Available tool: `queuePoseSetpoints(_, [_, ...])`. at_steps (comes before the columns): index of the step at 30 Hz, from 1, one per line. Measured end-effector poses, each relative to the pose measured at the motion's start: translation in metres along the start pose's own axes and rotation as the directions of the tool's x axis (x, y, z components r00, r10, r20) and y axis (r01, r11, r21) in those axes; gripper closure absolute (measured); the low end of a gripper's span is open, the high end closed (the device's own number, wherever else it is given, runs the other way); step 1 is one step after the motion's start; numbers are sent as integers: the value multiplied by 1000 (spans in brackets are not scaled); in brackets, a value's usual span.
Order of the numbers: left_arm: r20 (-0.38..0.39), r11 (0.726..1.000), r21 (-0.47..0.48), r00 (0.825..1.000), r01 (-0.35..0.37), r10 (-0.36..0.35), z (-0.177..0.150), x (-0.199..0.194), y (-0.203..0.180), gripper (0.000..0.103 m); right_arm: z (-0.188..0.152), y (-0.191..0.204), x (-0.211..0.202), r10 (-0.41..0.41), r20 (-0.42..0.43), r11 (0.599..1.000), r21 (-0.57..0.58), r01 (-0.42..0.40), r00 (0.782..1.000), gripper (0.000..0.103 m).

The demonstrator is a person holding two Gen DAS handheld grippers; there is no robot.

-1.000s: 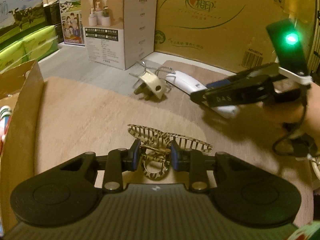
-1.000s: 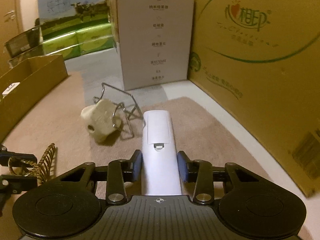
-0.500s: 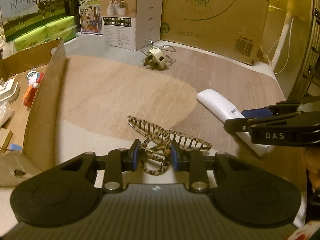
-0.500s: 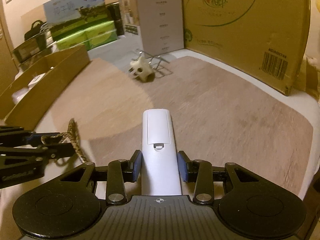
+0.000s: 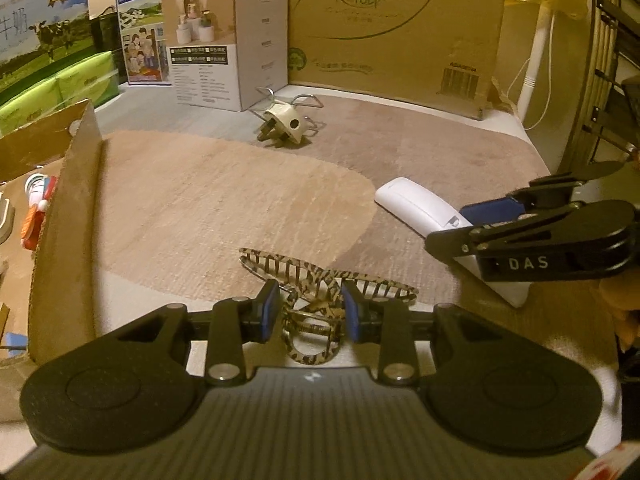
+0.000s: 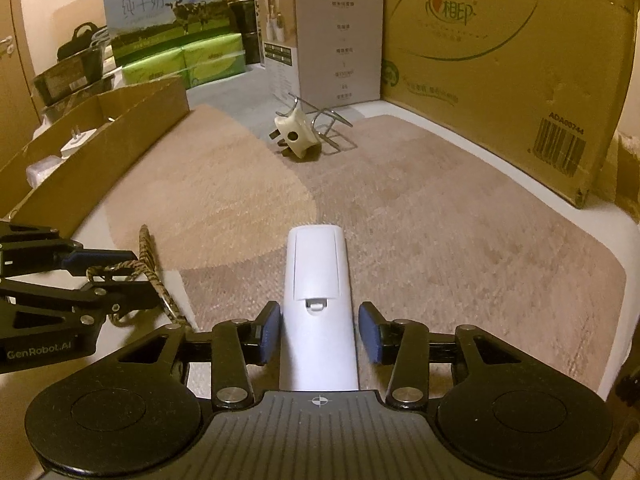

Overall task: Organize rigid objects
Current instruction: 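Lift the wire holder and white remote off the mat with both tools, then carry the wire holder and remote over the cardboard tray with both tools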

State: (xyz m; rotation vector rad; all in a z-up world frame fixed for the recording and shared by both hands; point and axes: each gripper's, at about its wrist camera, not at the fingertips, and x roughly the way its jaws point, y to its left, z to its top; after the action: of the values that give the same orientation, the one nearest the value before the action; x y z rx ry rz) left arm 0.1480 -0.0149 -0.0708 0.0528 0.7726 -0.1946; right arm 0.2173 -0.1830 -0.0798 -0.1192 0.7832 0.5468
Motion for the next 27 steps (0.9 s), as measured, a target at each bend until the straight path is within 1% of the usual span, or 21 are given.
queuePoseSetpoints(5, [-11, 998, 44, 999, 41, -40, 1, 1, -4, 75, 2, 0, 4, -1, 12, 1000, -18, 1, 1000, 58])
queuePoseSetpoints(10, [-5, 997, 64, 999, 42, -42, 0, 2, -7, 75, 3, -1, 6, 1, 16, 1000, -22, 0, 1000, 57])
queuePoseSetpoints(12, [0, 997, 56, 999, 46, -46, 0, 3, -6, 75, 3, -1, 6, 2, 20, 1000, -23, -1, 1000, 57])
queuePoseSetpoints(18, [5, 998, -12, 999, 54, -54, 0, 1, -2, 76, 2, 0, 6, -3, 29, 1000, -21, 4, 1000, 57])
queuePoseSetpoints(23, [5, 999, -45, 1000, 20, -20, -4, -7, -1, 76, 6, 4, 10, -22, 26, 999, -26, 23, 999, 57])
queuePoseSetpoints(25, [3, 998, -54, 1000, 10, -10, -5, -10, 0, 76, 6, 8, 11, -29, 26, 999, -36, 30, 999, 59])
queuePoseSetpoints(26, [3, 998, -56, 1000, 7, -7, -5, -12, 0, 76, 7, 9, 10, -31, 27, 999, -40, 32, 999, 64])
queuePoseSetpoints(27, [3, 998, -57, 1000, 3, -3, -4, -15, 1, 76, 7, 11, 10, -34, 26, 999, -40, 35, 999, 64])
